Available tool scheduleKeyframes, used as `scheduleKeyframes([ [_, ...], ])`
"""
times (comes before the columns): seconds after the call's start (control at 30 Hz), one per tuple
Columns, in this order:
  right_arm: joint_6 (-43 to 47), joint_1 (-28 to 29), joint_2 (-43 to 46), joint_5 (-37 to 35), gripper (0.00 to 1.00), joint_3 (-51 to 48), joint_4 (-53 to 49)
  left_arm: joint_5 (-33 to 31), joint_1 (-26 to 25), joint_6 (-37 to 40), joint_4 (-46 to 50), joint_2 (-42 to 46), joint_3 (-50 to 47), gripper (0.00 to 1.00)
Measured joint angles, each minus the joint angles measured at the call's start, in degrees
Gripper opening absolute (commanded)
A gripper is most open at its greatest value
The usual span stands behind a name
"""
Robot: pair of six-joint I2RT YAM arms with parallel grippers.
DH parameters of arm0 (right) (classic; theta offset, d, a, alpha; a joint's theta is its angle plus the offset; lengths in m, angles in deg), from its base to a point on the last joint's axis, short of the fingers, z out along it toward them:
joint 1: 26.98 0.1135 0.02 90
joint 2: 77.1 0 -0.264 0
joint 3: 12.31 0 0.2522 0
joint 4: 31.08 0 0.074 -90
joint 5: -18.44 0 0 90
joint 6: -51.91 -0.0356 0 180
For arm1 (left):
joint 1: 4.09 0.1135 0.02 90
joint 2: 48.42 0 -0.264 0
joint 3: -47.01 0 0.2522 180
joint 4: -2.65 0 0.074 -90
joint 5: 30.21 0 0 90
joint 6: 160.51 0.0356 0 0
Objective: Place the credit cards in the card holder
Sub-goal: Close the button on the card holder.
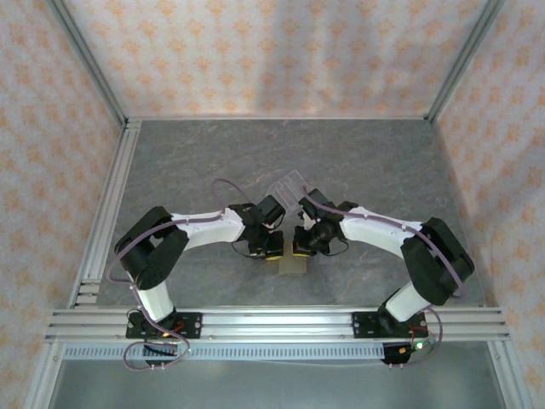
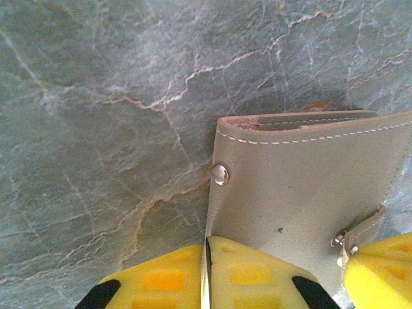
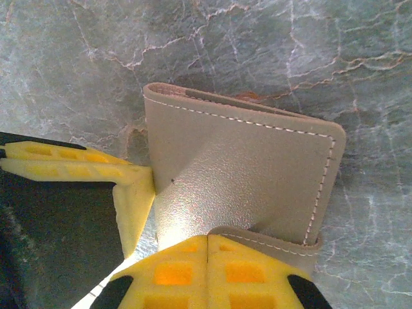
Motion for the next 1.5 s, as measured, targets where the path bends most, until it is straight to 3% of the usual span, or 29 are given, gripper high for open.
scheduleKeyframes([
  [1.5, -6.4, -5.7, 1.4, 8.3, 0.0, -6.7, 7.1, 0.0, -0.7, -1.3, -0.8, -0.2, 0.3, 0.11],
])
